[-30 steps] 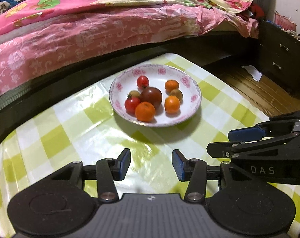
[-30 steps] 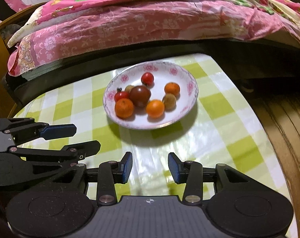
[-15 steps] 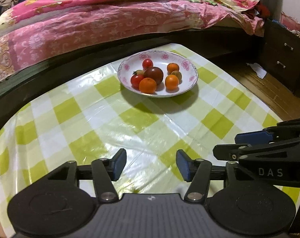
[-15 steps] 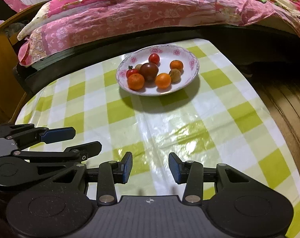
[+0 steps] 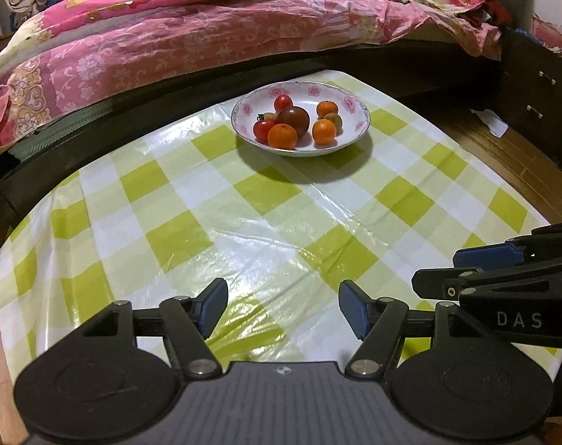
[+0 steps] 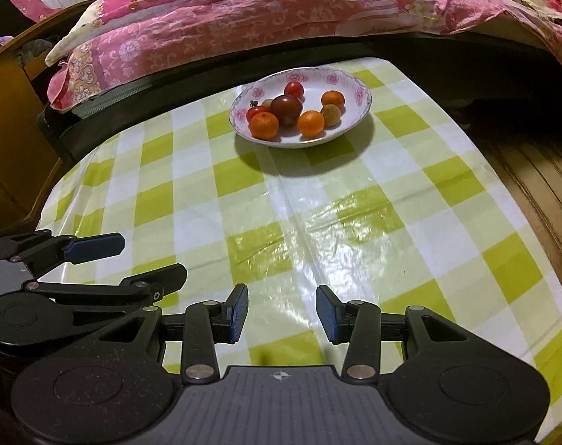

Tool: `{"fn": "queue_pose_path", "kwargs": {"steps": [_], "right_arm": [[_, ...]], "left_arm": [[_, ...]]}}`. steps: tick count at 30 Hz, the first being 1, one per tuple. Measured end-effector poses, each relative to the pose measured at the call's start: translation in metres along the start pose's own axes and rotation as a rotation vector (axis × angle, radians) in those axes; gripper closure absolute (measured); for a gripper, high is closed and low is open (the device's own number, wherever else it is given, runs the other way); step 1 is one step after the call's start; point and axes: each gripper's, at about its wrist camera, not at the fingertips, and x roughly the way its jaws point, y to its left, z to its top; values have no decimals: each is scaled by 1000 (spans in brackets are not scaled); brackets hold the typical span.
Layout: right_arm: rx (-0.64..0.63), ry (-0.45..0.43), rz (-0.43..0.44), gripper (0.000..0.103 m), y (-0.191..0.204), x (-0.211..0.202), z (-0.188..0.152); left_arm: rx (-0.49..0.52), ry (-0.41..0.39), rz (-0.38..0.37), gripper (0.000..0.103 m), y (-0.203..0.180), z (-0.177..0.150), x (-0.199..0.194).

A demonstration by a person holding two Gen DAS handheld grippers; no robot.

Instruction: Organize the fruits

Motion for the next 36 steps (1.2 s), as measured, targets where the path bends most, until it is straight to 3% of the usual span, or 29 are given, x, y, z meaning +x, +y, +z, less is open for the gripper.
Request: {"fn": "queue_pose_path", "kwargs": {"steps": [36], "right_arm": [[-5, 53, -1, 64, 9, -10, -35]], "left_arm": [[5, 68, 30, 30, -12, -34, -16]]}}
